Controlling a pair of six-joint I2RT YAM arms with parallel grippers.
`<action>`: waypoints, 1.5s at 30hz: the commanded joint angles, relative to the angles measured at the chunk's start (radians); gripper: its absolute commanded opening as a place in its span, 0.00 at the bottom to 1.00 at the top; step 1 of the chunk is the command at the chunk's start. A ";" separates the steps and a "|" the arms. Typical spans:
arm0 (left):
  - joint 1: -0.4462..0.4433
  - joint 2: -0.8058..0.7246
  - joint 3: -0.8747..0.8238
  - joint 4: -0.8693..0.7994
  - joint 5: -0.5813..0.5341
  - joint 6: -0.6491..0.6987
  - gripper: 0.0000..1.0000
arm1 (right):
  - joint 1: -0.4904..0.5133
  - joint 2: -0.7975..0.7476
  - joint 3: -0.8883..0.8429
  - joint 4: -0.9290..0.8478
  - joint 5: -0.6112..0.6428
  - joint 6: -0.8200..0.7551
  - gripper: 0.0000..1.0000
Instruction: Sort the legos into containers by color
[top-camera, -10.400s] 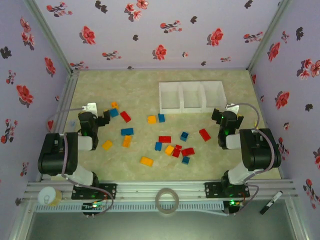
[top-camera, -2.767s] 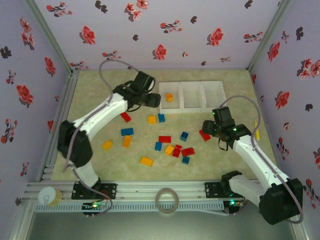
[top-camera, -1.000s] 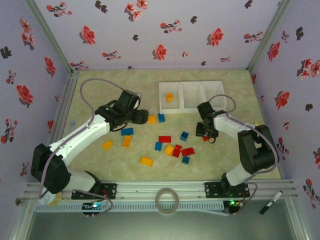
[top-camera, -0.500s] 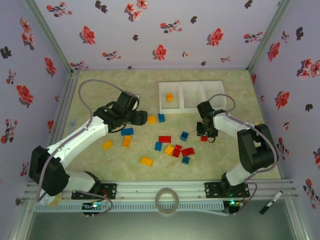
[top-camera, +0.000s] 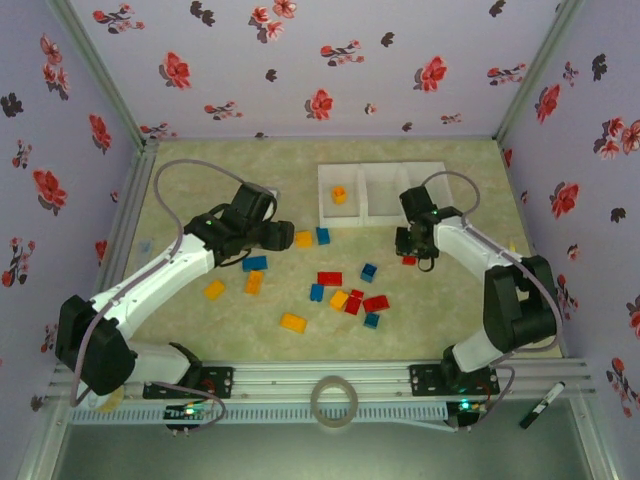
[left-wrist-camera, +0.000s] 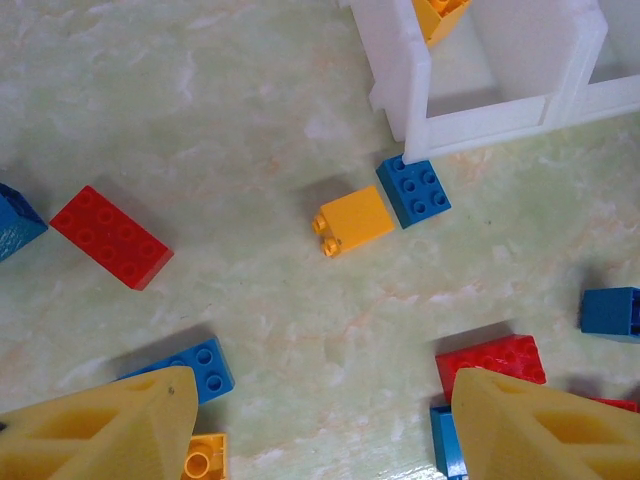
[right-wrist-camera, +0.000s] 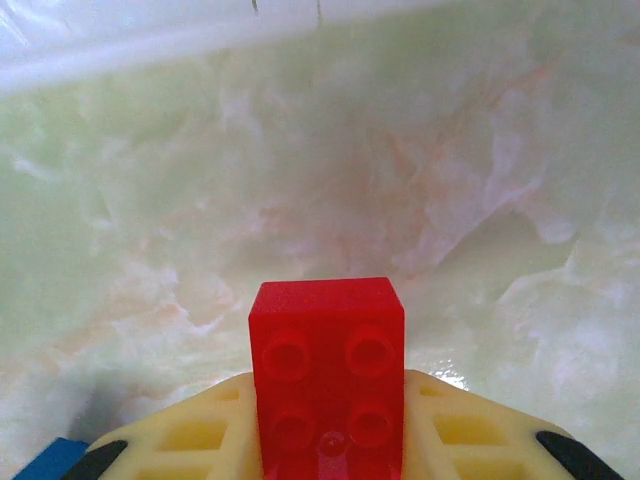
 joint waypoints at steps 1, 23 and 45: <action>-0.007 -0.031 -0.010 -0.002 -0.013 -0.024 0.68 | -0.025 -0.031 0.070 -0.042 -0.009 -0.041 0.29; -0.008 -0.043 0.001 -0.009 -0.011 -0.032 0.68 | -0.263 0.342 0.548 -0.033 -0.016 -0.144 0.27; -0.008 0.031 0.036 -0.023 -0.011 -0.034 0.69 | -0.172 0.163 0.351 0.079 -0.035 -0.106 0.52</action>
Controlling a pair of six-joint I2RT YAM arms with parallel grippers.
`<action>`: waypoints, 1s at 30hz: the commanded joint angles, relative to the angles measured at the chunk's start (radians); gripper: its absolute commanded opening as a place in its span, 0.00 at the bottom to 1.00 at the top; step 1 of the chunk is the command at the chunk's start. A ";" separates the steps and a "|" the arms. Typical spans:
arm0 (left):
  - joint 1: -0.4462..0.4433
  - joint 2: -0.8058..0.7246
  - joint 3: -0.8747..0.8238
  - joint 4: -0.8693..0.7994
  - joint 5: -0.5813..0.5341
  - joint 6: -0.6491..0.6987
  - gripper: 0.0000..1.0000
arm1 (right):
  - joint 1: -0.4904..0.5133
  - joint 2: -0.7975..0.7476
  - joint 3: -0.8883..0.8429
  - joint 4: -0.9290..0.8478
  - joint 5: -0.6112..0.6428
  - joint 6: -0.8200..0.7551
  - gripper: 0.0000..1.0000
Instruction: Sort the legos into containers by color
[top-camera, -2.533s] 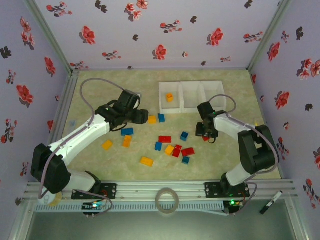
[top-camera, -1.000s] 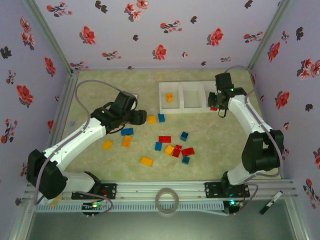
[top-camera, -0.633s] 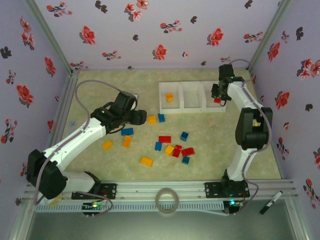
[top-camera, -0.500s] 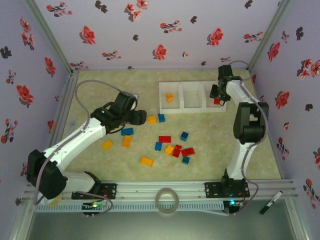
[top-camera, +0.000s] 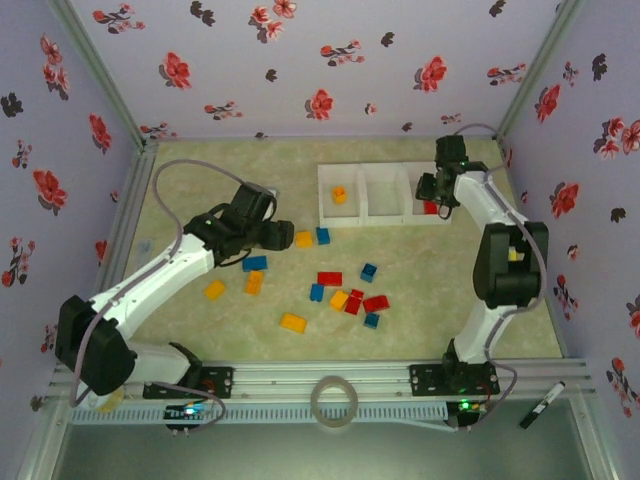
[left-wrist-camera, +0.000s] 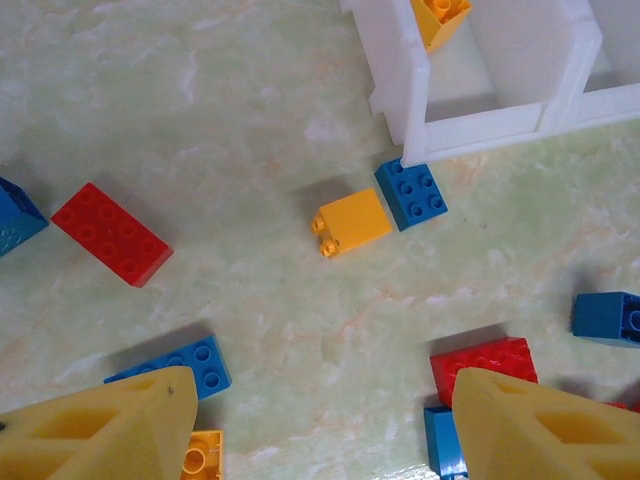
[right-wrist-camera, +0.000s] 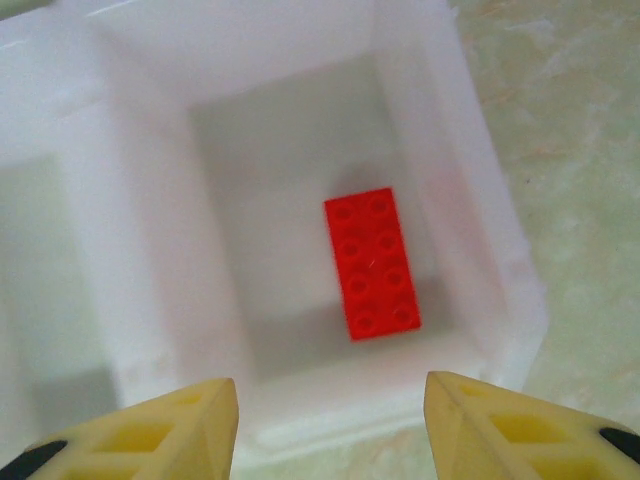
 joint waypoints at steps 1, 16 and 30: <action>-0.009 0.026 0.030 -0.013 -0.010 -0.021 0.69 | 0.061 -0.099 -0.073 0.049 0.002 0.034 0.52; -0.011 0.206 0.062 0.013 0.004 -0.090 0.69 | 0.350 -0.333 -0.315 0.094 0.016 0.156 0.51; -0.033 0.443 0.168 0.107 0.005 -0.167 0.70 | 0.424 -0.370 -0.445 0.126 0.012 0.224 0.50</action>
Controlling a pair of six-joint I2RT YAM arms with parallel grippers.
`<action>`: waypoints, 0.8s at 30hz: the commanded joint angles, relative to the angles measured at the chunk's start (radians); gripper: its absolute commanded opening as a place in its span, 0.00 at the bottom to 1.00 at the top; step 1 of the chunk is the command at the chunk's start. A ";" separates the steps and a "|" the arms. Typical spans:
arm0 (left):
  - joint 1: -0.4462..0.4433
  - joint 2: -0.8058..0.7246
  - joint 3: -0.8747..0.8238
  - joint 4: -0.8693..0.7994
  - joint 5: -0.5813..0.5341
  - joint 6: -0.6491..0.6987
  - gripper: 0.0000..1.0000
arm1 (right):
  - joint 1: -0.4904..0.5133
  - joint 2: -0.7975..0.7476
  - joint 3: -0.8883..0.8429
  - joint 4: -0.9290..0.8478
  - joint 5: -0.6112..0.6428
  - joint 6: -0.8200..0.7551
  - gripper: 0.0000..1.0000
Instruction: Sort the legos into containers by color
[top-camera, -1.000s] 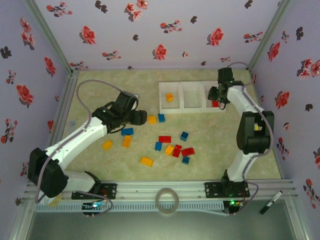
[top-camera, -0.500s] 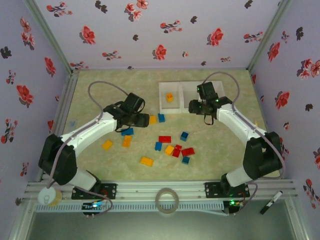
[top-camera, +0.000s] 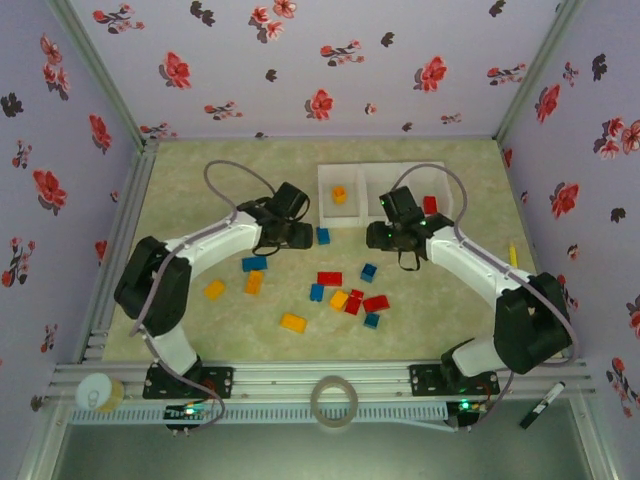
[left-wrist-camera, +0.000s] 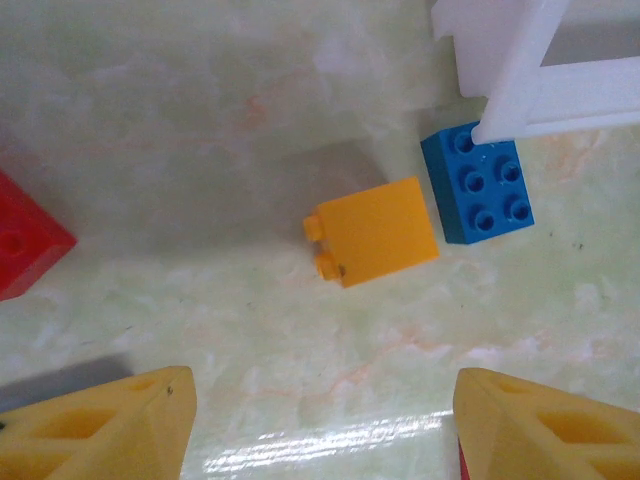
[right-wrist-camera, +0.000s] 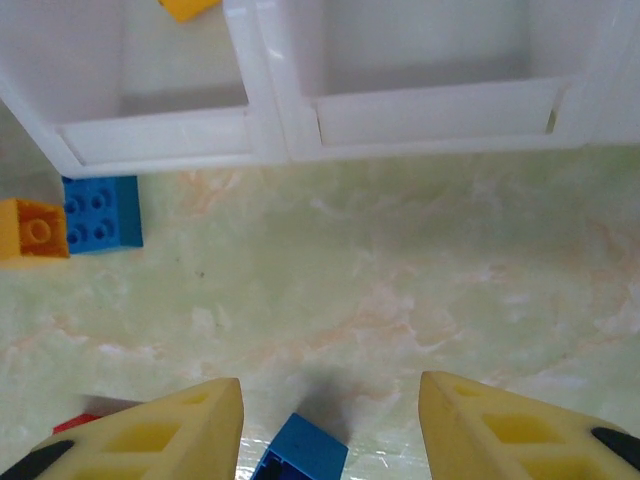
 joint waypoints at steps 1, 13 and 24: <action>-0.013 0.052 0.054 0.034 0.001 -0.029 0.71 | 0.014 -0.024 -0.029 0.019 0.009 0.036 0.50; -0.024 0.205 0.151 0.001 -0.048 -0.046 0.78 | 0.022 -0.036 -0.058 0.015 0.023 0.042 0.52; -0.024 0.288 0.211 -0.032 -0.096 -0.057 0.67 | 0.031 -0.036 -0.057 0.004 0.029 0.045 0.51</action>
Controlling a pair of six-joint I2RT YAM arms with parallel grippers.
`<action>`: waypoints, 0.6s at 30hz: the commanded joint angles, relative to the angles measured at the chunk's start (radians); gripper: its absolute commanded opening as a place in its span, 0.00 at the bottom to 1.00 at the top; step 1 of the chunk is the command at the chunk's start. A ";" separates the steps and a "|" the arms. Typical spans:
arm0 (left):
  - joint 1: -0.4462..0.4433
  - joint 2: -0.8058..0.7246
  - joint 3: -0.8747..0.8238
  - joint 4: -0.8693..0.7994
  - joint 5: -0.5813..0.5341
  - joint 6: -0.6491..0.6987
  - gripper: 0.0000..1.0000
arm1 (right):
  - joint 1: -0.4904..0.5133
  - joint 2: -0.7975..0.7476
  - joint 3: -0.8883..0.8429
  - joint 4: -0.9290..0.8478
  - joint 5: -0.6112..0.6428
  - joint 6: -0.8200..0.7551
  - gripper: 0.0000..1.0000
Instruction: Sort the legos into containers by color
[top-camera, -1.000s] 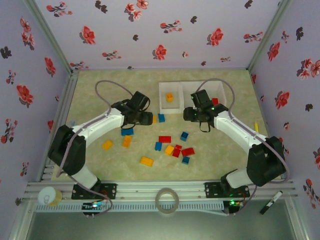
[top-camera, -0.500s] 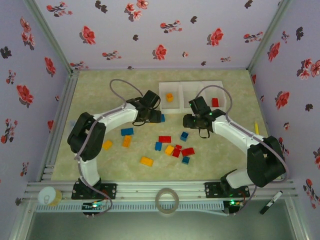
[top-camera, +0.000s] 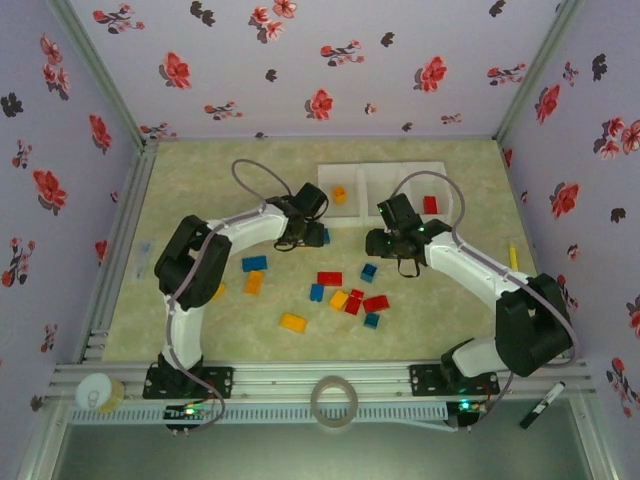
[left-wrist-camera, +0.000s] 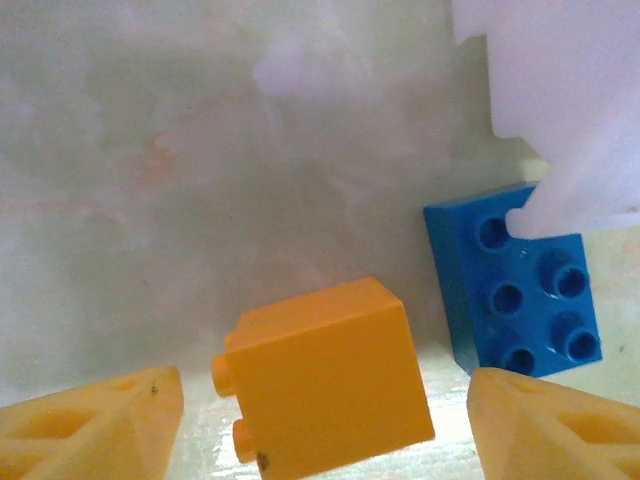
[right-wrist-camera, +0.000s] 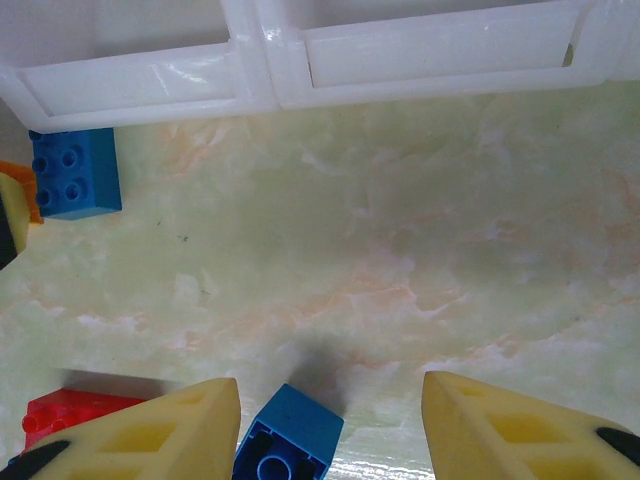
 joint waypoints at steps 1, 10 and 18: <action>-0.007 0.029 0.044 -0.036 -0.045 -0.013 0.64 | 0.013 -0.025 -0.013 -0.003 0.026 0.027 0.51; -0.006 0.007 0.052 -0.054 -0.060 -0.007 0.41 | 0.018 -0.062 -0.026 -0.023 0.056 0.031 0.51; -0.021 -0.085 0.099 -0.128 -0.089 0.036 0.39 | 0.018 -0.114 -0.031 -0.063 0.147 0.031 0.49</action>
